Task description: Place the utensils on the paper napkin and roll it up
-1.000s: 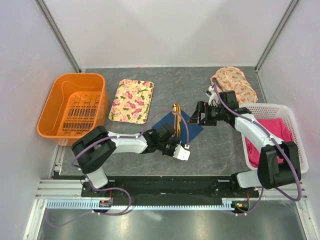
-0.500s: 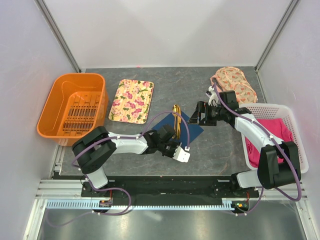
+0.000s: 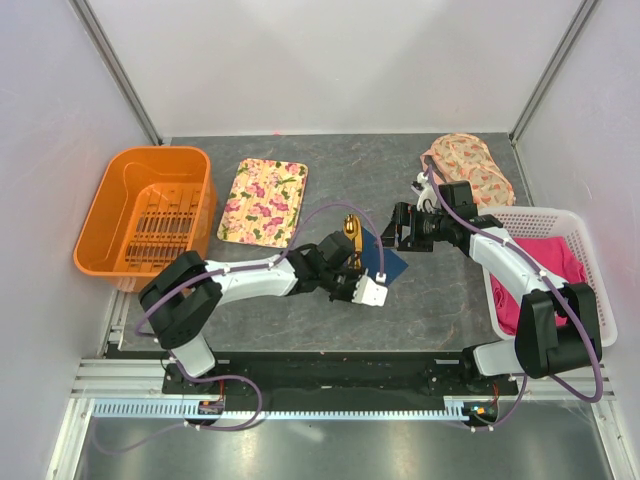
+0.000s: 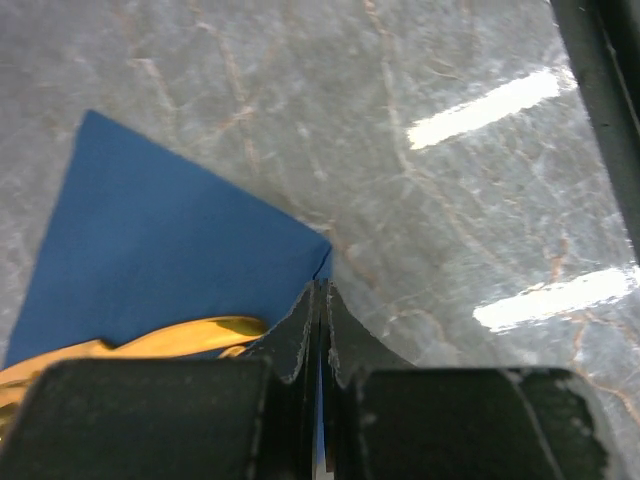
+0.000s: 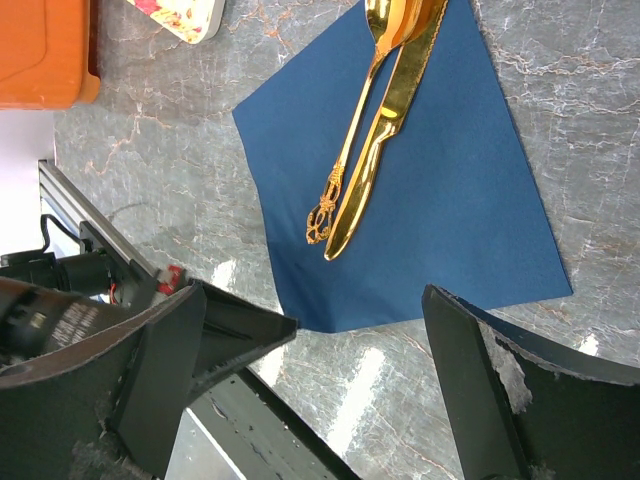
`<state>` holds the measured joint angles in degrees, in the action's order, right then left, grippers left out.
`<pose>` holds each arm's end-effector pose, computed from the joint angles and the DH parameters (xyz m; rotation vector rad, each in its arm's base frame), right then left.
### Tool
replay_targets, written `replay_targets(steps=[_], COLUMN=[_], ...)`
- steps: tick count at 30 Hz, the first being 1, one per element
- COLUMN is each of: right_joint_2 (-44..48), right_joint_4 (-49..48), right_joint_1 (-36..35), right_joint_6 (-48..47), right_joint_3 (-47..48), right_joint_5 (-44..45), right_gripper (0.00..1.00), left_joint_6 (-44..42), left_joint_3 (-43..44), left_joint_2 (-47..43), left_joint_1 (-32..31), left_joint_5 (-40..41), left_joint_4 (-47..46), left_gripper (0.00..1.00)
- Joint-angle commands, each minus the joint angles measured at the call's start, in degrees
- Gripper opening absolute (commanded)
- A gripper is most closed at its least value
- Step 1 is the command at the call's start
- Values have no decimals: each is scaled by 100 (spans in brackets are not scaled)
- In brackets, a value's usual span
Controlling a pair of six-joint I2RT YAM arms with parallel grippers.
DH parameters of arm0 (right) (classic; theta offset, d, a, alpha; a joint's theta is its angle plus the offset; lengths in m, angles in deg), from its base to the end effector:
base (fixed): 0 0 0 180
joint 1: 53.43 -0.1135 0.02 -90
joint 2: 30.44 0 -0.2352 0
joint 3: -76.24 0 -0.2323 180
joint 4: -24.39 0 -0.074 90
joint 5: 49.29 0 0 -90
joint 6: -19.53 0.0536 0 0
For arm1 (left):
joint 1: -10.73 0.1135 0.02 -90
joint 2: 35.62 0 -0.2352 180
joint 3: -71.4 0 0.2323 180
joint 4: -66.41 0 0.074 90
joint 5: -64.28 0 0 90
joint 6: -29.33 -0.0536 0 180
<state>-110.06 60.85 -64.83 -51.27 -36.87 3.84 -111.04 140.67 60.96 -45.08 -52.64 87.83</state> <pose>0.2687 0.0870 0.2052 -0.1355 2.4473 1.0208 0.1674 -0.2897 0.1490 2.0302 1.2568 -0.6110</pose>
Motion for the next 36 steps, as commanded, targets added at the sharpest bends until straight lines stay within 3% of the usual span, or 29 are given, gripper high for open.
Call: replay_targets(steps=[1, 16, 19, 26, 36], right_joint_2=[-10, -203, -239, -449, -590], right_joint_4=[-49, -40, -58, -242, -717], right_joint_1=[24, 24, 24, 24, 24], right_joint_6=[-66, -74, -22, 259, 672], right_joint_3=[-50, -112, -173, -437, -789], right_joint_5=[-93, -190, -286, -646, -875], right_gripper=[98, 79, 72, 42, 32], left_joint_6=[-25, -254, -315, -377, -377], left_joint_3=[379, 977, 1003, 1047, 1030], left_joint_2=[45, 582, 652, 784, 872], left_joint_1=[246, 817, 870, 897, 967], left_joint_5=[-323, -420, -376, -235, -103], left_joint_4=[198, 172, 84, -83, -355], left_gripper=[2, 2, 2, 2, 2])
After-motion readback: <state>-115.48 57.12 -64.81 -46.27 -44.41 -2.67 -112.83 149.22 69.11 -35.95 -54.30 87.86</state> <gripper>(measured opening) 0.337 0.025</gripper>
